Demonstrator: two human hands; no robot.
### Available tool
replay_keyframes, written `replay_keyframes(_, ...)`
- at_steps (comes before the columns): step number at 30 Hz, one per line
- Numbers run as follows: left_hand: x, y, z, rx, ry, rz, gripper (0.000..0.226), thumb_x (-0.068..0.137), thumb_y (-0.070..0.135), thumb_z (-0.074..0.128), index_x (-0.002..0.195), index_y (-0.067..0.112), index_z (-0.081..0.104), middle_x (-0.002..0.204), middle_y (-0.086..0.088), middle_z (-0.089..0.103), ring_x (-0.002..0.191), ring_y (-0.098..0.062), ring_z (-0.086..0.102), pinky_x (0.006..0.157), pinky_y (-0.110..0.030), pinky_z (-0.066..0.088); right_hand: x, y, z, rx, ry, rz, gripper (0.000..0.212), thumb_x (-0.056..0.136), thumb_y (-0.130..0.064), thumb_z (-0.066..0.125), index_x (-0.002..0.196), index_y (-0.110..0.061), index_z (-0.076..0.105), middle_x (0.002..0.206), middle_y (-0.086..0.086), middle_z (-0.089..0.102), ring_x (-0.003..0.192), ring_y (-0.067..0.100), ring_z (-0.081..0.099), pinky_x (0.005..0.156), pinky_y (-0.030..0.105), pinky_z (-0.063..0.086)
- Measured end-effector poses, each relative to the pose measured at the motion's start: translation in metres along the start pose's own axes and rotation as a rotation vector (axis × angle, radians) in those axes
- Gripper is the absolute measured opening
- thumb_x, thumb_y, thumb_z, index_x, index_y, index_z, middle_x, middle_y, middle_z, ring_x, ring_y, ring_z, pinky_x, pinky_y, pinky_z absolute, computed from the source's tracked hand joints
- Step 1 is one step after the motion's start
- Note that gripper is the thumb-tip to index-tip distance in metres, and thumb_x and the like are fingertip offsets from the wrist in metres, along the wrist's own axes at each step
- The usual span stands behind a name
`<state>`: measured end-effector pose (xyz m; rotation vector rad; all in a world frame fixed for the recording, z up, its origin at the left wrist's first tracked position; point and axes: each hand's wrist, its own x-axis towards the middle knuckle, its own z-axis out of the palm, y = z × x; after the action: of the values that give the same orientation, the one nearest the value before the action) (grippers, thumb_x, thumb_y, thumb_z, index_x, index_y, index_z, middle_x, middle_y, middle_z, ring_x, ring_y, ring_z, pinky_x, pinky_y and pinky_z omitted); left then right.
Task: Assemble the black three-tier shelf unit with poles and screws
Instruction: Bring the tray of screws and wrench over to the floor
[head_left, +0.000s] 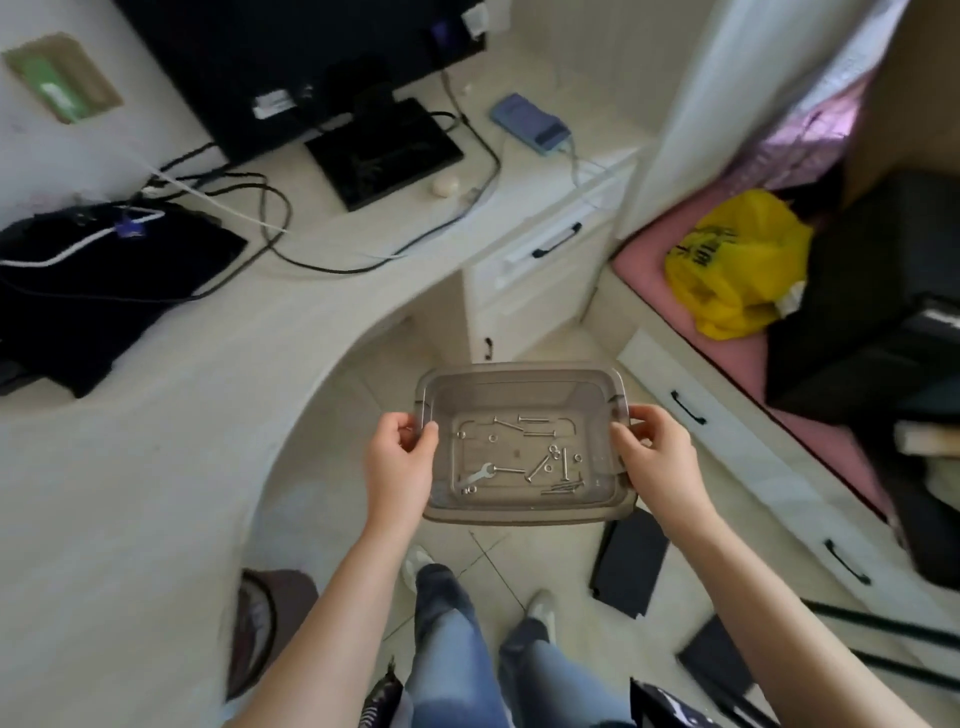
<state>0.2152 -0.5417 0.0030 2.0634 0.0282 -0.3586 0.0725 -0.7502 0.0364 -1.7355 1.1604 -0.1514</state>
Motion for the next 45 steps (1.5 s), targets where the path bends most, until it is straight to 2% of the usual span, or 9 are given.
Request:
replay_keyframes(5, -0.036, 0.018, 0.066, 0.000, -0.109, 0.009, 0.010, 0.093, 0.013, 0.069, 0.093, 0.006, 0.062, 0.073, 0.000, 0.061, 0.066, -0.015, 0.052, 0.067, -0.031, 0.042, -0.012, 0.047, -0.067, 0.027, 0.099, 0.069, 0.023, 0.096, -0.023, 0.059, 0.118, -0.017, 0.063, 0.093, 0.000, 0.067, 0.087, 0.020, 0.065, 0.083, 0.046, 0.056)
replay_keyframes(13, -0.070, 0.047, 0.138, 0.056, -0.328, 0.085, 0.018, 0.093, 0.012, 0.069, 0.083, 0.022, 0.058, 0.078, 0.003, 0.065, 0.069, -0.011, 0.057, 0.067, -0.021, 0.044, -0.033, 0.098, -0.130, 0.097, 0.291, 0.218, 0.026, 0.094, -0.020, 0.061, 0.120, -0.018, 0.062, 0.093, -0.001, 0.066, 0.088, 0.019, 0.063, 0.083, 0.040, 0.055)
replay_keyframes(18, -0.077, 0.061, 0.175, 0.136, -0.496, 0.160, 0.012, 0.092, 0.013, 0.071, 0.087, 0.018, 0.060, 0.077, 0.002, 0.065, 0.071, -0.015, 0.058, 0.069, -0.026, 0.046, -0.050, 0.128, -0.148, 0.192, 0.428, 0.315, 0.025, 0.092, -0.020, 0.063, 0.116, -0.021, 0.063, 0.093, -0.003, 0.068, 0.088, 0.016, 0.065, 0.076, 0.034, 0.055)
replay_keyframes(23, -0.090, 0.073, 0.203, 0.186, -0.624, 0.228, 0.016, 0.091, 0.014, 0.071, 0.082, 0.021, 0.060, 0.071, 0.005, 0.060, 0.067, -0.012, 0.053, 0.068, -0.029, 0.045, -0.068, 0.151, -0.158, 0.297, 0.534, 0.428, 0.020, 0.090, -0.021, 0.063, 0.110, -0.025, 0.063, 0.092, -0.001, 0.069, 0.089, 0.020, 0.067, 0.083, 0.049, 0.057)
replay_keyframes(27, -0.110, 0.085, 0.224, 0.238, -0.695, 0.294, 0.025, 0.091, 0.014, 0.072, 0.079, 0.029, 0.055, 0.072, 0.008, 0.055, 0.068, -0.007, 0.052, 0.068, -0.024, 0.043, -0.086, 0.170, -0.170, 0.332, 0.631, 0.474, 0.022, 0.090, -0.018, 0.063, 0.113, -0.018, 0.064, 0.094, 0.003, 0.069, 0.093, 0.023, 0.065, 0.088, 0.050, 0.055)
replay_keyframes(31, -0.138, 0.093, 0.248, 0.293, -0.776, 0.333, 0.016, 0.091, 0.018, 0.071, 0.083, 0.025, 0.059, 0.074, 0.005, 0.056, 0.071, -0.013, 0.052, 0.068, -0.027, 0.043, -0.107, 0.190, -0.189, 0.387, 0.694, 0.504, 0.020, 0.091, -0.014, 0.062, 0.111, -0.016, 0.064, 0.093, 0.006, 0.068, 0.093, 0.027, 0.065, 0.089, 0.052, 0.053)
replay_keyframes(35, -0.183, 0.094, 0.274, 0.319, -0.833, 0.379, 0.008, 0.091, 0.017, 0.070, 0.092, 0.013, 0.063, 0.075, 0.004, 0.056, 0.071, -0.014, 0.051, 0.068, -0.028, 0.042, -0.137, 0.218, -0.214, 0.412, 0.771, 0.518, 0.017, 0.091, -0.012, 0.063, 0.105, -0.023, 0.061, 0.089, -0.004, 0.067, 0.089, 0.019, 0.064, 0.088, 0.049, 0.055)
replay_keyframes(39, -0.244, 0.087, 0.298, 0.332, -0.868, 0.413, 0.009, 0.091, 0.018, 0.070, 0.089, 0.015, 0.062, 0.075, 0.004, 0.055, 0.068, -0.012, 0.049, 0.064, -0.023, 0.042, -0.171, 0.260, -0.248, 0.437, 0.834, 0.538, 0.018, 0.091, -0.012, 0.064, 0.104, -0.024, 0.061, 0.085, -0.007, 0.066, 0.084, 0.019, 0.063, 0.087, 0.047, 0.055)
replay_keyframes(45, -0.354, 0.064, 0.328, 0.306, -0.832, 0.385, 0.012, 0.091, 0.017, 0.069, 0.083, 0.020, 0.061, 0.074, 0.003, 0.056, 0.068, -0.015, 0.049, 0.068, -0.030, 0.043, -0.225, 0.328, -0.316, 0.510, 0.853, 0.504, 0.019, 0.091, -0.007, 0.062, 0.108, -0.016, 0.063, 0.083, -0.007, 0.065, 0.078, 0.013, 0.061, 0.087, 0.045, 0.054)
